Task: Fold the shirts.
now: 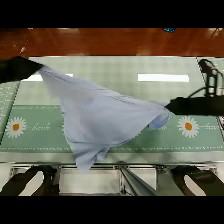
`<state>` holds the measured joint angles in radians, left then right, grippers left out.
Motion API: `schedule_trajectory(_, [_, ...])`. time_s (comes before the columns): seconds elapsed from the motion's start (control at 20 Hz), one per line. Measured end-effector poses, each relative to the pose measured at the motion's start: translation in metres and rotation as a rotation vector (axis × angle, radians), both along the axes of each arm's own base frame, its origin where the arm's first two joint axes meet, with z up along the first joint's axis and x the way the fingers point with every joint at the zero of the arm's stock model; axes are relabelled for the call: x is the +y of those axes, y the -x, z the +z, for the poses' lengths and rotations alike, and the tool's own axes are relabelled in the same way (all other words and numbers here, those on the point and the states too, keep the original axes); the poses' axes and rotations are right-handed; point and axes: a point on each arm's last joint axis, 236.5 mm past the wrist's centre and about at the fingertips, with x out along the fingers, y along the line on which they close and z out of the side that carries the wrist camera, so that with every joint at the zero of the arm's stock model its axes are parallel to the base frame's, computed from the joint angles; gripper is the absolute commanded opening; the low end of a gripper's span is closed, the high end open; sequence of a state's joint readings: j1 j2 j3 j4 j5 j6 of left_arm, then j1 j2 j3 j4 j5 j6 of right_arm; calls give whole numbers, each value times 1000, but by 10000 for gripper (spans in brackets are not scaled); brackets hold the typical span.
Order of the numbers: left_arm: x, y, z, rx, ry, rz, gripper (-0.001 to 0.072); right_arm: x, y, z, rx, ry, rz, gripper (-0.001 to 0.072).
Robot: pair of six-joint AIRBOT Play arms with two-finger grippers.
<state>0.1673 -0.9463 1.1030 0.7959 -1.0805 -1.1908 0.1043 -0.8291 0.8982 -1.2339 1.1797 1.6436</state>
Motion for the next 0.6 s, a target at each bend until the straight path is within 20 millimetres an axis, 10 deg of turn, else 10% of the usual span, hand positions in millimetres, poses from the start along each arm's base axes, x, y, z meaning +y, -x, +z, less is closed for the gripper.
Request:
schedule_trajectory(0.15, [-8, -49, -72, 140, 21, -4, 56, -8, -55, -46, 55, -15, -66, 60])
schedule_trajectory(0.25, [-18, -75, -107, 219, 40, -9, 502, -14, -95, -64, 80, -57, -112, 414])
schedule_trajectory(0.45, [-21, -94, -144, 430, 100, -41, 509, -42, -158, -55, 69, -149, -185, 414])
schedule_trajectory(0.6, [19, -79, -149, 558, 72, -27, 509, -101, -168, -25, 53, -156, -252, 409])
